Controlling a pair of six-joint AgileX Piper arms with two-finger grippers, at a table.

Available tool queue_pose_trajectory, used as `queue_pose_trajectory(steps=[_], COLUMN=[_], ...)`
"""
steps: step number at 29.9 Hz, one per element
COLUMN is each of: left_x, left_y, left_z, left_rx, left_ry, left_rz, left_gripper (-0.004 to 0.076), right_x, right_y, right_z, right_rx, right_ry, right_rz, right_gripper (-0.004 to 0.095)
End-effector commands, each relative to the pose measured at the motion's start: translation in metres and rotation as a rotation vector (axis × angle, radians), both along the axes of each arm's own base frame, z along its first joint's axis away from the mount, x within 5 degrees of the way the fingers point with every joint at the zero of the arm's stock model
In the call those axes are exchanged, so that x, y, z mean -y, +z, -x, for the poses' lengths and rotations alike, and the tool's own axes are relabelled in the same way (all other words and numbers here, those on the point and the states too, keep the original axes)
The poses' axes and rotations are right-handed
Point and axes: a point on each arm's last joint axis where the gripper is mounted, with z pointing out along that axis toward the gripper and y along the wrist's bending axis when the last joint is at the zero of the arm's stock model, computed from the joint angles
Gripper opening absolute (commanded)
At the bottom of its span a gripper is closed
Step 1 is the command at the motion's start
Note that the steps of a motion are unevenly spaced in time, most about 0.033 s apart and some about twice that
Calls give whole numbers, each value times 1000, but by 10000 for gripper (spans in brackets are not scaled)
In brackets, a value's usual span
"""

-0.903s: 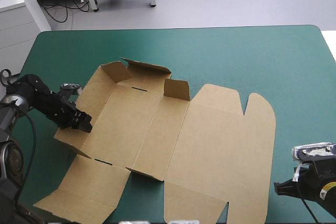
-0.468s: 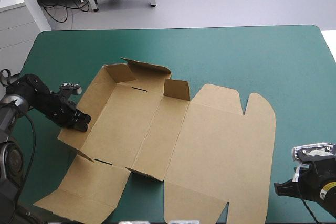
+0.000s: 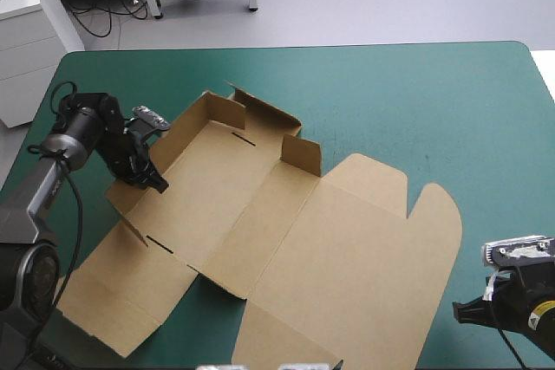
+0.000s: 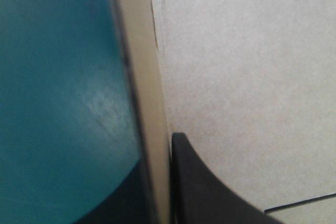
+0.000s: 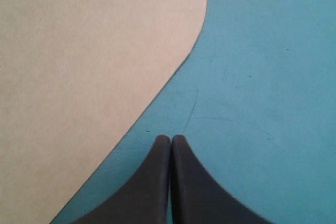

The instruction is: Fold the box

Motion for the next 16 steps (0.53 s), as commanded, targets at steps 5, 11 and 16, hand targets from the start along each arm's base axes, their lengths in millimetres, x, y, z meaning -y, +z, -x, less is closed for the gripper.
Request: queue_pose_trajectory(steps=[5, 11, 16], left_x=[74, 139, 185], left_y=[77, 125, 142], left_z=[-2, 12, 36], left_rx=[401, 738, 910], left_ry=[-224, -397, -543], left_rz=[-160, -233, -253], left_gripper=[-10, -10, -10], right_x=[0, 0, 0], right_y=[10, 10, 10], right_z=[-4, -5, -5], right_rx=[65, 68, 69], right_ry=[6, 7, 7], right_rz=[8, 8, 8], right_gripper=[-20, -20, -20])
